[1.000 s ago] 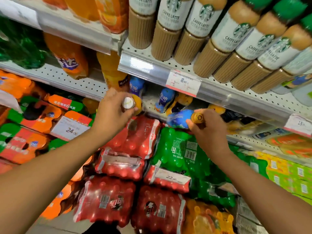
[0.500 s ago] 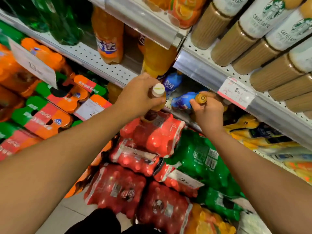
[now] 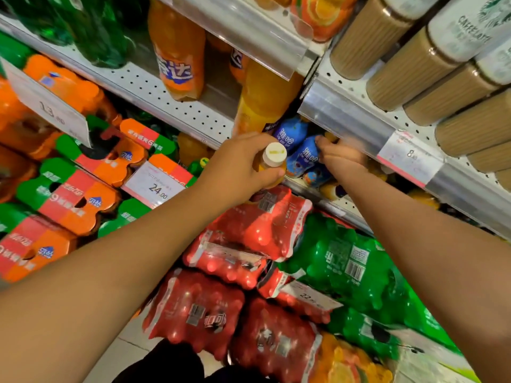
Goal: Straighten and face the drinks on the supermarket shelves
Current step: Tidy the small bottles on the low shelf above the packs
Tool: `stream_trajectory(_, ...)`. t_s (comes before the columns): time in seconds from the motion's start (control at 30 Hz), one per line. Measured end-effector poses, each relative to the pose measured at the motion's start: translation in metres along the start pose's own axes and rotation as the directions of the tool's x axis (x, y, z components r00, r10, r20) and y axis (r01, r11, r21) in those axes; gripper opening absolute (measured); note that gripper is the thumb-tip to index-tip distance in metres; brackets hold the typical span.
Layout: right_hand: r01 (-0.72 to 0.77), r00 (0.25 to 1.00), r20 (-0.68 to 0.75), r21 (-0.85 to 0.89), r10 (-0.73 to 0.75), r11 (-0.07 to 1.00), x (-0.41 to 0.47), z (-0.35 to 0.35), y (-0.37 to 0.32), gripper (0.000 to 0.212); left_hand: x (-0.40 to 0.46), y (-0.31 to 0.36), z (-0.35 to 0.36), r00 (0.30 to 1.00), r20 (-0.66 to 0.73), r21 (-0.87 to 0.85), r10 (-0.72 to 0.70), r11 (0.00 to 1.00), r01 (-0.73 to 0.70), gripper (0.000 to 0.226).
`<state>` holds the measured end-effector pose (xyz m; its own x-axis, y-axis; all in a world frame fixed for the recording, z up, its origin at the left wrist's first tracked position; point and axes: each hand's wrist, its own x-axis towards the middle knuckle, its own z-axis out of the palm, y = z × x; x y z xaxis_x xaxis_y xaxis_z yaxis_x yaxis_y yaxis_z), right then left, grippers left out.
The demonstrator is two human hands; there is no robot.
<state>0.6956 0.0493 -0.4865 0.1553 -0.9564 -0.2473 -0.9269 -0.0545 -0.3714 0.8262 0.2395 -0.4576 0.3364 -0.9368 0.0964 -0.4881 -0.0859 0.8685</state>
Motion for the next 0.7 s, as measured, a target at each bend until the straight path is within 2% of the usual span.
stream_trajectory(0.07,-0.037,0.998,0.056,0.057,0.034,0.998,0.002,-0.002,-0.001,0.041,0.0,-0.001,0.0,1.0,-0.006,-0.014,-0.005,1.0,0.005,0.033)
stream_trajectory(0.17,-0.124,0.972,0.222,0.195,0.08,0.973,0.0,-0.004,0.005,0.046,0.0,-0.003,0.0,1.0,-0.01,-0.018,-0.006,1.0,0.006,0.034)
stream_trajectory(0.27,-0.095,0.989,0.12,0.095,0.083,0.991,0.001,-0.004,0.005,0.042,0.0,-0.004,-0.002,1.0,-0.006,-0.017,-0.005,1.0,0.005,0.034)
stream_trajectory(0.4,-0.076,0.994,0.087,0.071,0.07,0.995,-0.009,-0.004,0.009,0.04,-0.001,-0.004,0.0,1.0,-0.011,-0.035,-0.021,0.999,0.02,0.034)
stream_trajectory(0.47,-0.017,0.999,0.031,0.124,0.013,0.992,-0.029,-0.005,0.017,0.026,-0.002,-0.003,0.001,0.999,-0.022,-0.037,-0.028,0.999,0.027,0.034)
stream_trajectory(0.5,0.068,0.997,-0.043,0.15,-0.062,0.986,-0.043,-0.005,0.022,0.02,-0.002,-0.002,0.002,0.999,-0.027,-0.038,-0.032,0.999,0.031,0.034)
stream_trajectory(0.53,0.169,0.981,-0.124,0.164,-0.15,0.972,-0.06,-0.005,0.029,0.024,-0.002,0.0,0.003,0.999,-0.027,-0.043,-0.04,0.998,0.039,0.034)
stream_trajectory(0.57,0.256,0.961,-0.153,0.189,-0.229,0.948,-0.077,-0.002,0.037,0.036,-0.002,0.003,0.005,0.999,-0.021,-0.05,-0.048,0.998,0.047,0.034)
stream_trajectory(0.6,0.309,0.95,-0.122,0.224,-0.288,0.924,-0.096,0.0,0.045,0.045,-0.002,0.006,0.006,0.999,-0.006,-0.054,-0.053,0.997,0.053,0.036)
stream_trajectory(0.7,0.328,0.924,0.077,0.345,-0.375,0.879,-0.14,0.0,0.07,0.05,-0.001,0.02,0.017,0.996,0.06,-0.013,-0.067,0.998,0.067,0.038)
